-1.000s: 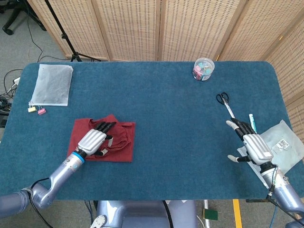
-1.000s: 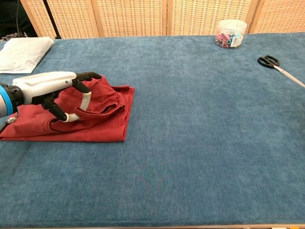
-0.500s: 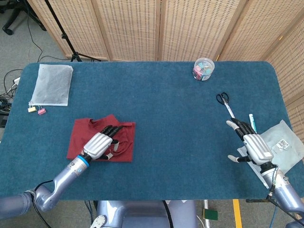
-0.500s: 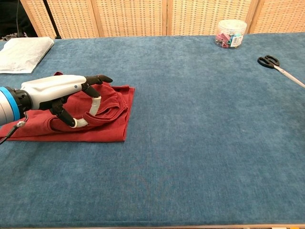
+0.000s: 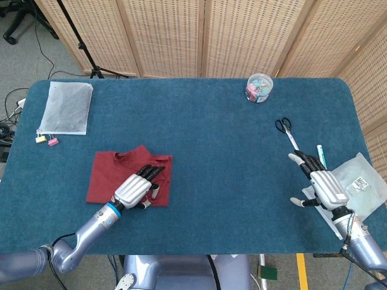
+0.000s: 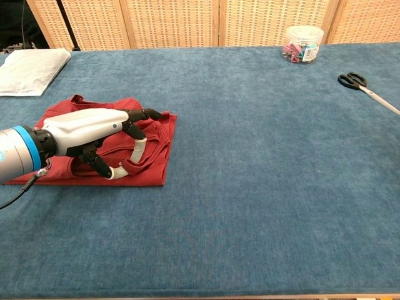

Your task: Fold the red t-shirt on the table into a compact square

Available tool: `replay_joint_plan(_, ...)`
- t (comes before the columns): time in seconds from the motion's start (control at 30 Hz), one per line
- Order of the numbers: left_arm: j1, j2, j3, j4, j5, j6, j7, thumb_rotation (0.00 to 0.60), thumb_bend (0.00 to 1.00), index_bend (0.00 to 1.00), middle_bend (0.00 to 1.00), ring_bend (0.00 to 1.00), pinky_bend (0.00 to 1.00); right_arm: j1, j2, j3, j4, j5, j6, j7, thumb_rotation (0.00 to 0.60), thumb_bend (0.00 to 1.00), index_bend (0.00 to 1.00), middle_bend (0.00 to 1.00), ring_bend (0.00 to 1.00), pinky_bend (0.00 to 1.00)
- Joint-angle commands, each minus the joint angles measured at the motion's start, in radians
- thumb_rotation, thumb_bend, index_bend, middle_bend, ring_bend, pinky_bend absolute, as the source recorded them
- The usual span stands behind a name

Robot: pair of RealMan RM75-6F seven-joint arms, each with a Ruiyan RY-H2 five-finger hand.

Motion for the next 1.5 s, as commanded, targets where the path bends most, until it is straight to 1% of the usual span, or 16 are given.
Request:
replay_joint_plan(0.03, 0.002, 0.005, 0.003, -0.007, 0.0, -0.002, 0.007, 0.6, 0.34, 0.46, 0.0, 0.0, 0.0, 0.0, 0.001, 0.0, 0.0, 0.0, 0.0, 0.002, 0.6, 0.0, 0.0, 0.0, 0.0, 0.0)
replay_joint_plan(0.07, 0.002, 0.008, 0.004, -0.01, 0.0, -0.002, 0.008, 0.6, 0.32, 0.37, 0.0, 0.0, 0.0, 0.0, 0.002, 0.0, 0.0, -0.001, 0.001, 0.003, 0.6, 0.0, 0.0, 0.0, 0.0, 0.0)
replay_joint_plan(0.13, 0.004, 0.016, 0.008, -0.019, -0.001, -0.005, 0.01, 0.6, 0.27, 0.12, 0.0, 0.0, 0.0, -0.001, 0.003, 0.0, -0.001, -0.002, 0.001, 0.006, 0.6, 0.0, 0.0, 0.0, 0.0, 0.0)
replay_joint_plan(0.2, 0.006, 0.022, 0.009, -0.027, 0.0, -0.004, 0.01, 0.6, 0.24, 0.02, 0.0, 0.0, 0.0, -0.001, 0.004, 0.0, -0.001, -0.003, 0.002, 0.007, 0.6, 0.0, 0.0, 0.0, 0.0, 0.0)
replay_joint_plan(0.23, 0.008, 0.024, 0.01, -0.03, 0.003, 0.0, 0.008, 0.6, 0.23, 0.0, 0.0, 0.0, 0.0, -0.001, 0.004, -0.001, -0.001, -0.004, 0.002, 0.008, 0.6, 0.0, 0.0, 0.0, 0.0, 0.0)
replay_joint_plan(0.27, 0.01, 0.024, 0.01, -0.033, 0.007, 0.004, 0.001, 0.6, 0.21, 0.0, 0.0, 0.0, 0.0, -0.001, 0.005, -0.001, -0.002, -0.005, 0.003, 0.008, 0.6, 0.0, 0.0, 0.0, 0.0, 0.0)
replay_joint_plan(0.37, 0.022, 0.023, 0.018, -0.039, 0.052, 0.042, -0.073, 0.6, 0.16, 0.0, 0.0, 0.0, 0.0, -0.003, 0.007, -0.002, -0.005, -0.007, 0.005, 0.006, 0.6, 0.0, 0.0, 0.0, 0.0, 0.0)
replay_joint_plan(0.43, 0.032, 0.02, 0.019, -0.03, 0.096, 0.087, -0.14, 0.6, 0.13, 0.0, 0.0, 0.0, 0.0, -0.004, 0.008, -0.002, -0.006, -0.007, 0.008, 0.006, 0.6, 0.0, 0.0, 0.0, 0.0, 0.0)
replay_joint_plan(0.53, 0.043, 0.02, 0.02, -0.01, 0.153, 0.154, -0.221, 0.6, 0.12, 0.0, 0.0, 0.0, 0.0, -0.004, 0.009, -0.003, -0.007, -0.008, 0.008, 0.005, 0.6, 0.0, 0.0, 0.0, 0.0, 0.0)
replay_joint_plan(0.6, 0.05, 0.02, 0.012, 0.009, 0.178, 0.2, -0.246, 0.6, 0.12, 0.0, 0.0, 0.0, 0.0, -0.004, 0.009, -0.003, -0.008, -0.009, 0.008, 0.005, 0.6, 0.0, 0.0, 0.0, 0.0, 0.0)
replay_joint_plan(0.7, 0.053, 0.01, -0.007, 0.041, 0.18, 0.228, -0.242, 0.6, 0.12, 0.0, 0.0, 0.0, 0.0, -0.004, 0.009, -0.004, -0.01, -0.012, 0.009, 0.005, 0.6, 0.0, 0.0, 0.0, 0.0, 0.0)
replay_joint_plan(0.87, 0.042, -0.018, -0.024, 0.088, 0.138, 0.188, -0.218, 0.6, 0.12, 0.0, 0.0, 0.0, 0.0, -0.005, 0.01, -0.004, -0.011, -0.012, 0.011, 0.005, 0.6, 0.0, 0.0, 0.0, 0.0, 0.0)
replay_joint_plan(1.0, 0.037, -0.053, -0.018, 0.136, 0.118, 0.152, -0.213, 0.6, 0.12, 0.0, 0.0, 0.0, 0.0, -0.005, 0.011, -0.004, -0.01, -0.01, 0.009, 0.006, 0.6, 0.0, 0.0, 0.0, 0.0, 0.0)
replay_joint_plan(1.1, 0.037, -0.067, -0.011, 0.151, 0.12, 0.146, -0.214, 0.6, 0.12, 0.0, 0.0, 0.0, 0.0, -0.004, 0.011, -0.004, -0.009, -0.009, 0.008, 0.007, 0.6, 0.0, 0.0, 0.0, 0.0, 0.0)
replay_joint_plan(1.3, 0.045, -0.066, 0.006, 0.146, 0.134, 0.154, -0.221, 0.6, 0.13, 0.0, 0.0, 0.0, 0.0, -0.004, 0.011, -0.003, -0.008, -0.009, 0.008, 0.01, 0.6, 0.0, 0.0, 0.0, 0.0, 0.0)
replay_joint_plan(1.5, 0.056, -0.06, 0.04, 0.124, 0.152, 0.147, -0.25, 0.6, 0.14, 0.0, 0.0, 0.0, 0.0, -0.005, 0.013, -0.006, -0.011, -0.014, 0.01, 0.009, 0.6, 0.0, 0.0, 0.0, 0.0, 0.0)
